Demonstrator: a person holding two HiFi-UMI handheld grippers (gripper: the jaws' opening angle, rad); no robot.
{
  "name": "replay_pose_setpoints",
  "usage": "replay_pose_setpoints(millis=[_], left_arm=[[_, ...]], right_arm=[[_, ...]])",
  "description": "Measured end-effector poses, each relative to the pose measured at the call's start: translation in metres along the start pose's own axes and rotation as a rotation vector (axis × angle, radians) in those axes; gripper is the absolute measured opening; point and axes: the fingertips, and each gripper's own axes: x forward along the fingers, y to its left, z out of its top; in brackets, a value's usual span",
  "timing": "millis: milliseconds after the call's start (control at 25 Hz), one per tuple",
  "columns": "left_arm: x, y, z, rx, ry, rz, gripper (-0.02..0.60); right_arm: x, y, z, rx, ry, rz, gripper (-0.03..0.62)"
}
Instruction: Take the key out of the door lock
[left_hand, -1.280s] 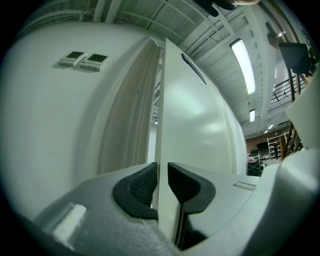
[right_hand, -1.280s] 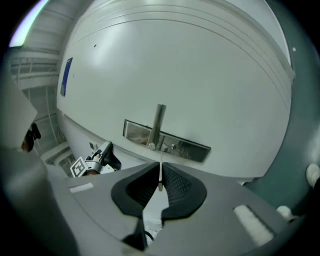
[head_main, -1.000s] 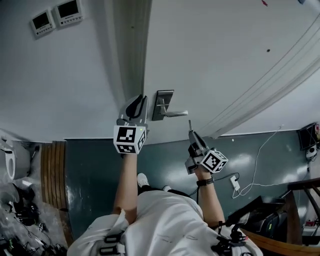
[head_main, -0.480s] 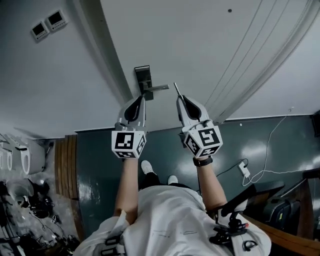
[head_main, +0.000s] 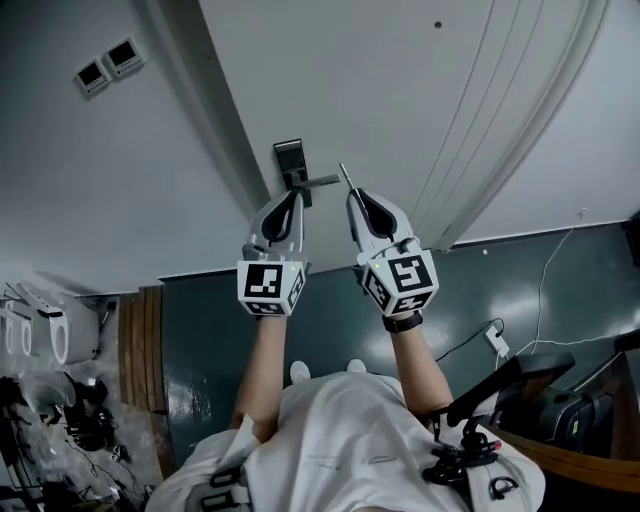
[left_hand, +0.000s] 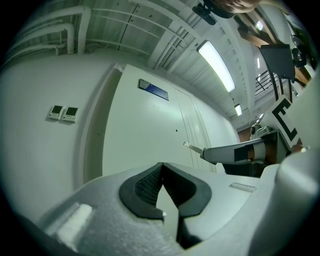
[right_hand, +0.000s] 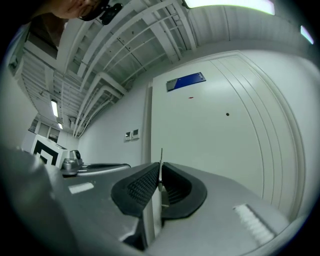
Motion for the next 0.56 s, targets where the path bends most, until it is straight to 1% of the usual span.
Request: replay_pose_setpoints(millis=[200, 560], left_arm=[[-0.011, 0.019, 0.002, -0.005, -0.007, -0.008, 0.002], [-0.023, 0.062, -0.013, -0.021, 0.013, -0.011, 0.002]], right_arm=[[0.013, 0.018, 0.005, -0.004, -0.015, -0.02, 0.028], [0.043, 0.046, -0.016, 0.007, 0.014, -0.042, 0.028]])
